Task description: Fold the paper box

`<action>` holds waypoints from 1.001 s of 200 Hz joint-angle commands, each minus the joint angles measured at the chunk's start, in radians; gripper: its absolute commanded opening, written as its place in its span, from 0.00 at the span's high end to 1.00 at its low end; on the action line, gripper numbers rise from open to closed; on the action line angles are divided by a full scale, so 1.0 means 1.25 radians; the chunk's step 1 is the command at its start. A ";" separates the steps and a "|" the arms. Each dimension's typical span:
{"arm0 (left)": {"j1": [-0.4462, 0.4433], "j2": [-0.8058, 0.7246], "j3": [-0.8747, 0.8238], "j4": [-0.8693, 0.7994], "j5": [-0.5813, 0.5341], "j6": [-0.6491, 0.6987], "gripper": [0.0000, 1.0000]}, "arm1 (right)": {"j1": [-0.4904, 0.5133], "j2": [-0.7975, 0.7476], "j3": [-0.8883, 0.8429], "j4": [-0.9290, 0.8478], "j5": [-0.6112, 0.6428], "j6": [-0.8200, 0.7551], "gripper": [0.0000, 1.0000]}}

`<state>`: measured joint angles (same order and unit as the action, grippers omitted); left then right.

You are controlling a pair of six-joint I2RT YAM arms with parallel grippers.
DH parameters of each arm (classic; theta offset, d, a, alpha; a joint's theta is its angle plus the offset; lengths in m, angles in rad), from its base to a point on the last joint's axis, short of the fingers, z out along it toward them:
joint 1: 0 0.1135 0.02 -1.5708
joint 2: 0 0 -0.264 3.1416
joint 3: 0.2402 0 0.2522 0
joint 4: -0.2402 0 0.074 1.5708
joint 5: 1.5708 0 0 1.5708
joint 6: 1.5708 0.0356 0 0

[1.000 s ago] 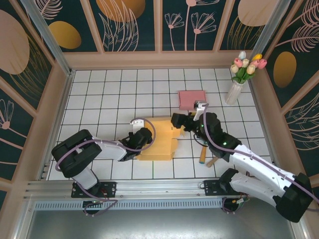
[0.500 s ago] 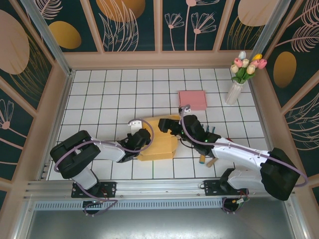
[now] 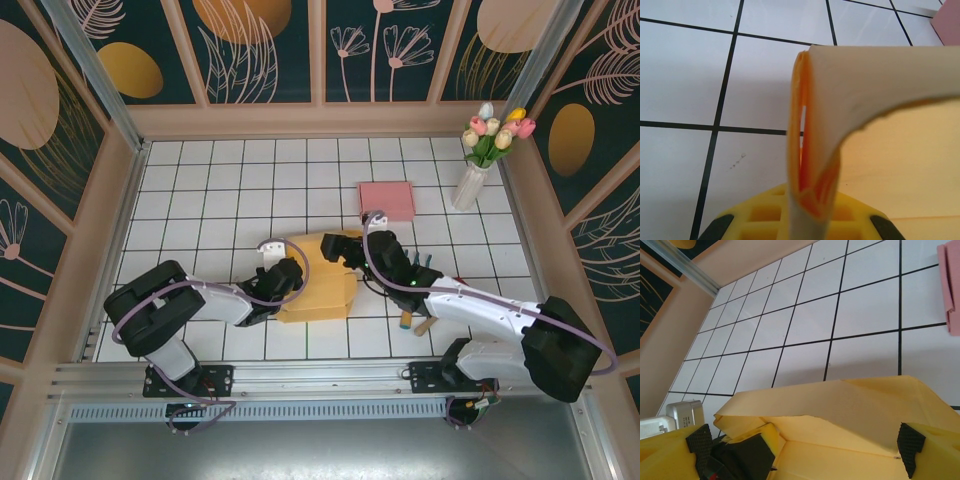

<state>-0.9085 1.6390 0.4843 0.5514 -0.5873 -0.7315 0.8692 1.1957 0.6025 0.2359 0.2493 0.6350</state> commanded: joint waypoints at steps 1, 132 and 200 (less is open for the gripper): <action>0.003 0.020 0.000 -0.024 0.019 -0.011 0.97 | -0.009 0.010 0.021 0.008 0.036 -0.023 0.02; -0.002 0.027 0.004 -0.012 0.031 -0.011 0.98 | 0.003 0.087 0.014 0.168 -0.127 0.017 0.02; -0.012 0.054 0.023 -0.003 0.048 -0.001 0.98 | 0.012 0.165 0.039 0.255 -0.220 0.026 0.02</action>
<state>-0.9108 1.6794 0.5125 0.5816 -0.5758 -0.7528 0.8684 1.3701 0.6159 0.4389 0.0341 0.6617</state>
